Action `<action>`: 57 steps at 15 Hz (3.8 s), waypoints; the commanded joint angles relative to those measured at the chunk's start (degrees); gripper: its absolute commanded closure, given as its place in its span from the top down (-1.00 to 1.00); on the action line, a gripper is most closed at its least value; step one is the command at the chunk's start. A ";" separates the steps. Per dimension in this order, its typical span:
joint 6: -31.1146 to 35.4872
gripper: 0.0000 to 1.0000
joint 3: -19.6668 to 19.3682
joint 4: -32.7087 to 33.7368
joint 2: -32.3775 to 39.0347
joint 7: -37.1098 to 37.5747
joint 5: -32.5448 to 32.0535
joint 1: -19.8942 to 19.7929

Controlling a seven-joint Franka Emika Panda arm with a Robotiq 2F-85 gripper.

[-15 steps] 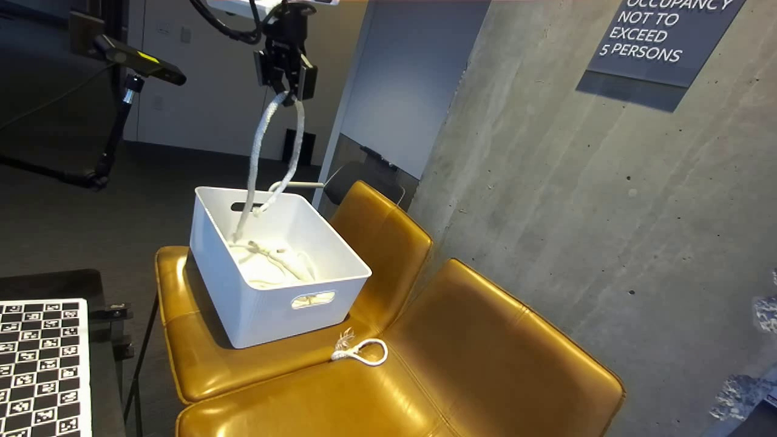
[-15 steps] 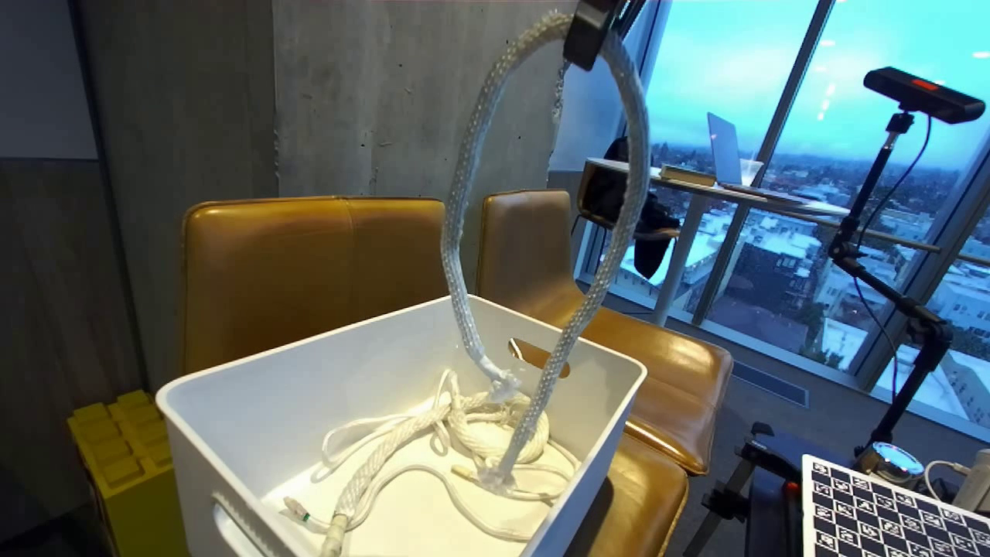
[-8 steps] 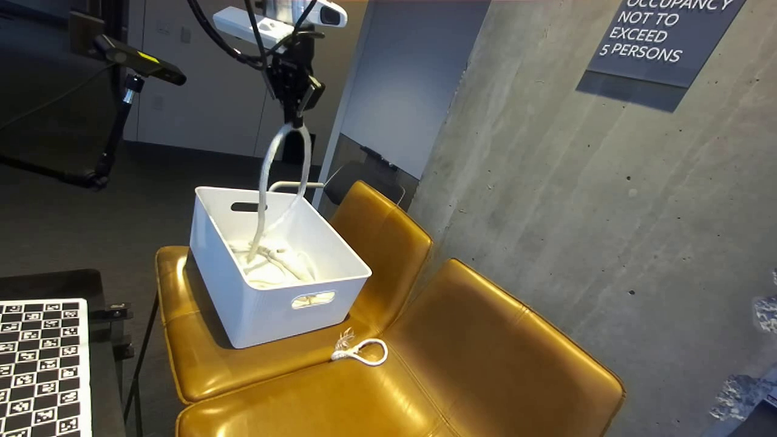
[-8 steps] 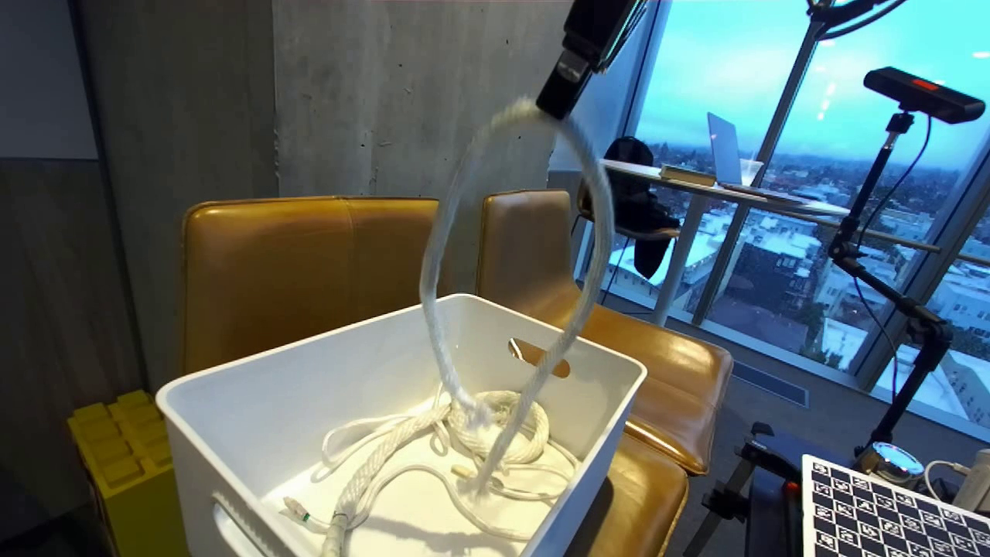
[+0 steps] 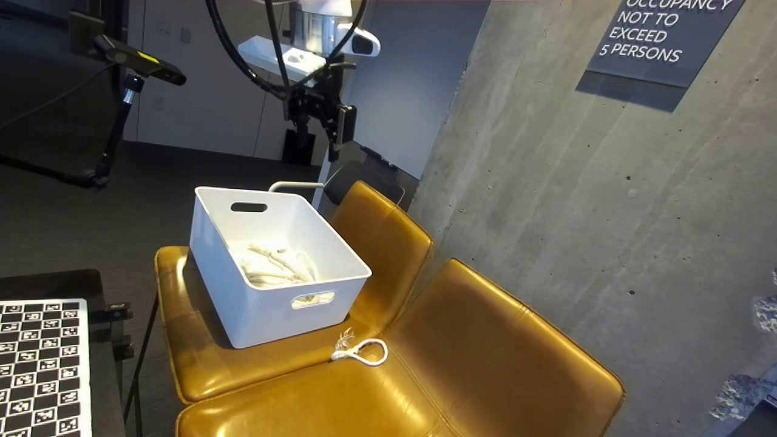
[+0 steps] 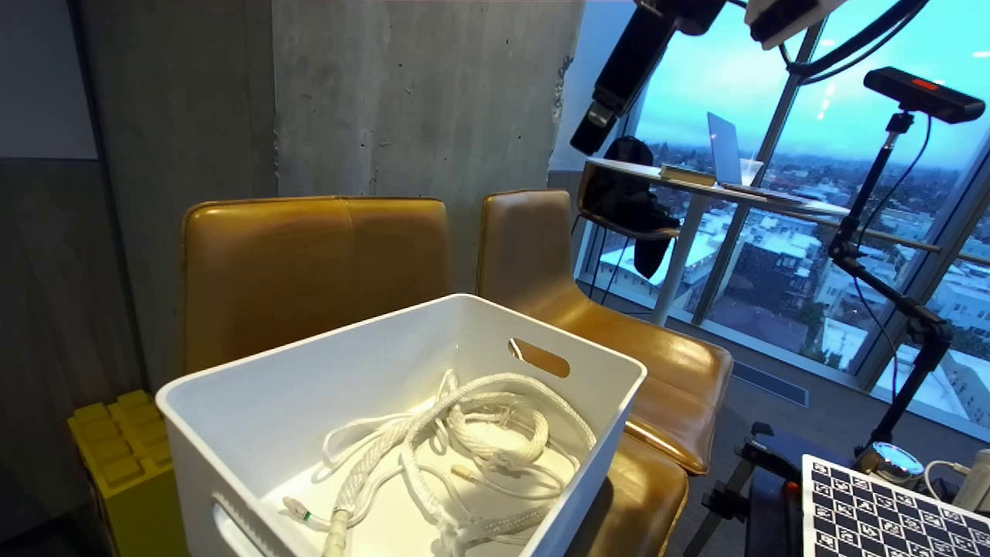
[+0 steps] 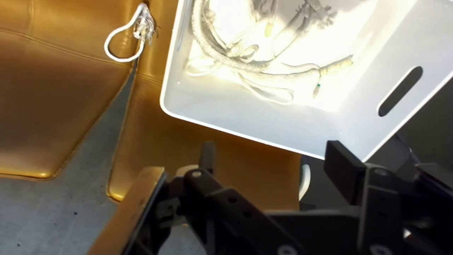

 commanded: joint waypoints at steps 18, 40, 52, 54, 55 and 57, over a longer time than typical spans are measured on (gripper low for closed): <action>12.01 1.00 -6.25 12.37 33.91 -8.38 -1.21 -13.20; 9.50 0.71 -3.95 30.15 54.71 -0.81 -5.26 -10.65; 9.51 -1.00 -4.95 29.20 53.02 2.28 -8.16 -8.75; 9.13 -1.00 -5.25 28.49 51.62 2.98 -8.72 -8.01; 8.75 -0.98 -5.54 28.28 50.84 3.58 -9.04 -7.44; 7.45 -0.98 -6.23 27.13 47.24 4.97 -10.12 -5.93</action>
